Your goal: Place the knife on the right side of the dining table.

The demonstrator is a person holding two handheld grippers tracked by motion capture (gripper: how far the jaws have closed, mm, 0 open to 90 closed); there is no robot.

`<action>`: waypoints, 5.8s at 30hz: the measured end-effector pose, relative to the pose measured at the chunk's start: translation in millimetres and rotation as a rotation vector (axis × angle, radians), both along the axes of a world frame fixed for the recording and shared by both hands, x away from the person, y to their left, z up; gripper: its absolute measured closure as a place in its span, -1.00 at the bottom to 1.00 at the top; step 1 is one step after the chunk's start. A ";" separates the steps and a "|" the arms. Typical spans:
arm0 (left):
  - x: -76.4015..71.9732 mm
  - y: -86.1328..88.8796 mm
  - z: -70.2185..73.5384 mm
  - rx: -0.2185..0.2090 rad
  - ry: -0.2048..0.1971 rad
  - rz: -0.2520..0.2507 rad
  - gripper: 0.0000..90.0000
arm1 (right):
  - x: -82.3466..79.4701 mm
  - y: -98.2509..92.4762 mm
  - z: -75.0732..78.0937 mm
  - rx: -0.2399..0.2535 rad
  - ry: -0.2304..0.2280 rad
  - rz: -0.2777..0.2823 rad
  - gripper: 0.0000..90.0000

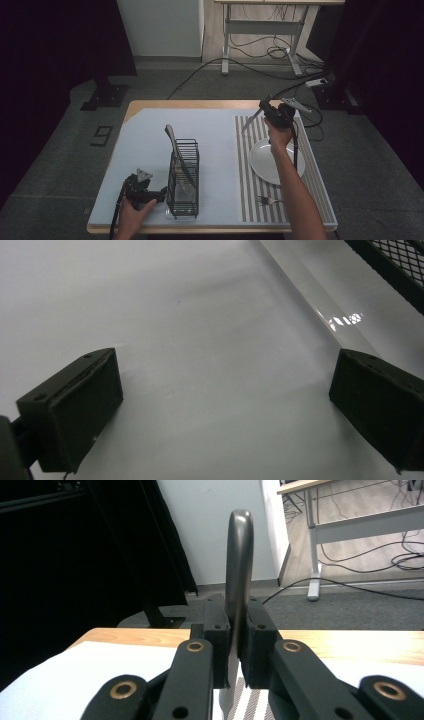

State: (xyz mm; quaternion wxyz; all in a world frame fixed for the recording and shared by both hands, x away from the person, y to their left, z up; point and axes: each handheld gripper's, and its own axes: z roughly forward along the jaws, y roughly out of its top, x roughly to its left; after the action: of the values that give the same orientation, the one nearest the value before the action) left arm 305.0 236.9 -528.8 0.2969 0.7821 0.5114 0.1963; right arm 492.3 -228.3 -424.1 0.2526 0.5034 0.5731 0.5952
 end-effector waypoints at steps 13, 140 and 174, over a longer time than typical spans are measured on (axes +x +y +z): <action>0.0 0.1 0.0 0.001 0.000 -0.001 -1.00 | 6.4 -4.6 -8.0 0.010 0.010 -0.014 0.86; -0.2 -0.1 0.0 0.001 -0.001 0.000 -1.00 | 12.0 -106.1 -99.9 0.168 0.356 -0.230 0.24; -0.1 0.0 0.0 0.002 -0.001 -0.001 -1.00 | 16.7 -111.4 -108.9 0.184 0.513 -0.292 0.03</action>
State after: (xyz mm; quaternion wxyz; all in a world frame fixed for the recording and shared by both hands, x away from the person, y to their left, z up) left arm 304.8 236.9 -528.8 0.2965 0.7824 0.5110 0.1968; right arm 508.9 -339.7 -533.0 0.1357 0.7351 0.4837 0.4553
